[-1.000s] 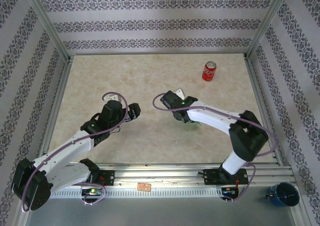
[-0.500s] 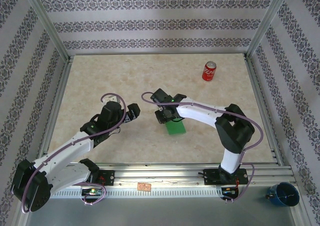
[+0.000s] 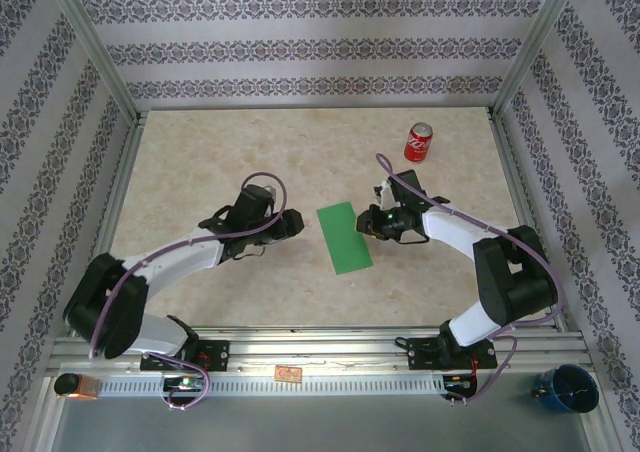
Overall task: Fold a paper plane with a square sheet of paper (pick it up from the middle)
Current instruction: Turn over the paper at the center of the table, then third fold the triangle at the center of the table.
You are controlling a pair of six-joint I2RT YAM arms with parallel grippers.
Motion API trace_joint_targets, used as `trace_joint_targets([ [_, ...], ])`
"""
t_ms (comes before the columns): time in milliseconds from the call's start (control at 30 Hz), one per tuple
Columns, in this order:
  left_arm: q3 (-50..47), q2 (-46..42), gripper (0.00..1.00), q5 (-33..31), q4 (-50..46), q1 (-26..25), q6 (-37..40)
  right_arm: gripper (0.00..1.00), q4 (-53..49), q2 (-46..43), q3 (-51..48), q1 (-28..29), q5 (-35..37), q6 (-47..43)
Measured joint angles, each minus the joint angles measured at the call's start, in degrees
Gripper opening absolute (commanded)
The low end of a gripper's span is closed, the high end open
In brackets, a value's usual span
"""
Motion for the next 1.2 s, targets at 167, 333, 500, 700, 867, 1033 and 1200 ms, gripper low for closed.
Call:
trace_joint_targets([
  [167,1.22,4.63,0.64,3.91,1.14,-0.70,-0.46,0.12,3.96,1.64,-2.95,-1.86,-4.55,1.64],
  [333,1.33,6.45,0.62,6.16,2.36,-1.25,-1.14,0.09,6.93,5.07,-3.15,-1.86,-5.97,2.97],
  [500,1.68,7.87,0.60,7.50,2.80,-1.73,-1.75,0.08,7.85,8.57,-3.15,-1.86,-5.25,3.72],
  [700,3.63,10.47,0.60,8.90,3.50,-2.38,-2.03,0.06,13.25,9.62,-5.44,-2.14,-6.40,7.41],
  [867,5.16,12.70,0.60,9.22,3.45,-2.64,-2.16,0.04,17.92,9.05,-7.82,-2.23,-6.86,11.15],
  [1033,7.98,15.61,0.56,10.16,3.48,-2.64,-2.34,0.04,22.25,8.28,-10.12,-2.21,-6.49,14.64],
  [1200,9.64,17.94,0.49,10.23,3.45,-2.64,-3.13,0.04,23.21,8.00,-10.58,-2.19,-5.99,16.06],
])
